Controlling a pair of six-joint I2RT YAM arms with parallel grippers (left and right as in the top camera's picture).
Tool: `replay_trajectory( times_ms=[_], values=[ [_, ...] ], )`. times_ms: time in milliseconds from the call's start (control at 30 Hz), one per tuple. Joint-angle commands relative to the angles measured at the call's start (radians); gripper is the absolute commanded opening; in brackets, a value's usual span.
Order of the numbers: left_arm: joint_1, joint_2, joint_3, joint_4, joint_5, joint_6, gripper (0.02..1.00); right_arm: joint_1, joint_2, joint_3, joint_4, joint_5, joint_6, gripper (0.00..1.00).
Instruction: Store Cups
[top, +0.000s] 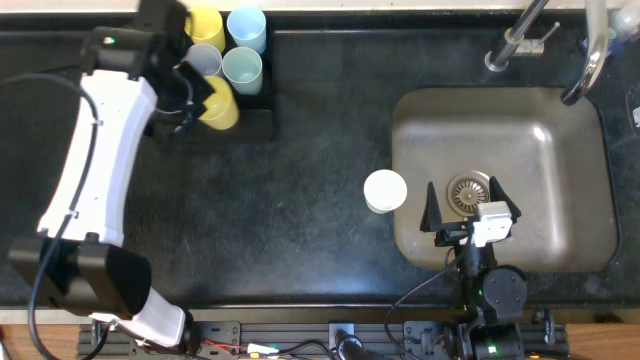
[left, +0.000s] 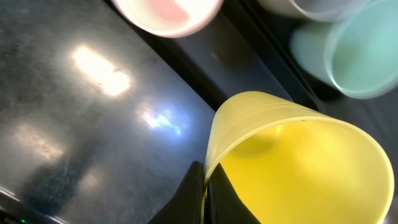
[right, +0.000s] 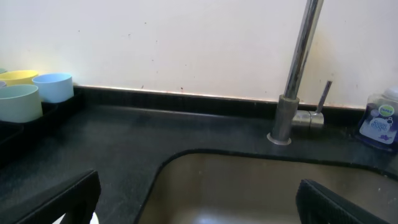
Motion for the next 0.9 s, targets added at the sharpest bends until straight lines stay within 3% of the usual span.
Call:
replay_trajectory(
  times_ms=[33, 300, 900],
  values=[
    [0.058, 0.013, -0.060, 0.034, -0.002, -0.058, 0.062, -0.002, -0.007, -0.013, 0.006, -0.007, 0.000, 0.998],
    [0.075, 0.058, -0.078, 0.178, 0.002, -0.067, 0.062, -0.002, -0.007, -0.013, 0.006, -0.007, 0.000, 0.996],
    [0.075, 0.158, -0.078, 0.175, -0.021, -0.078, 0.064, -0.002, -0.007, -0.013, 0.006, -0.007, 0.000, 0.998]
  ],
)
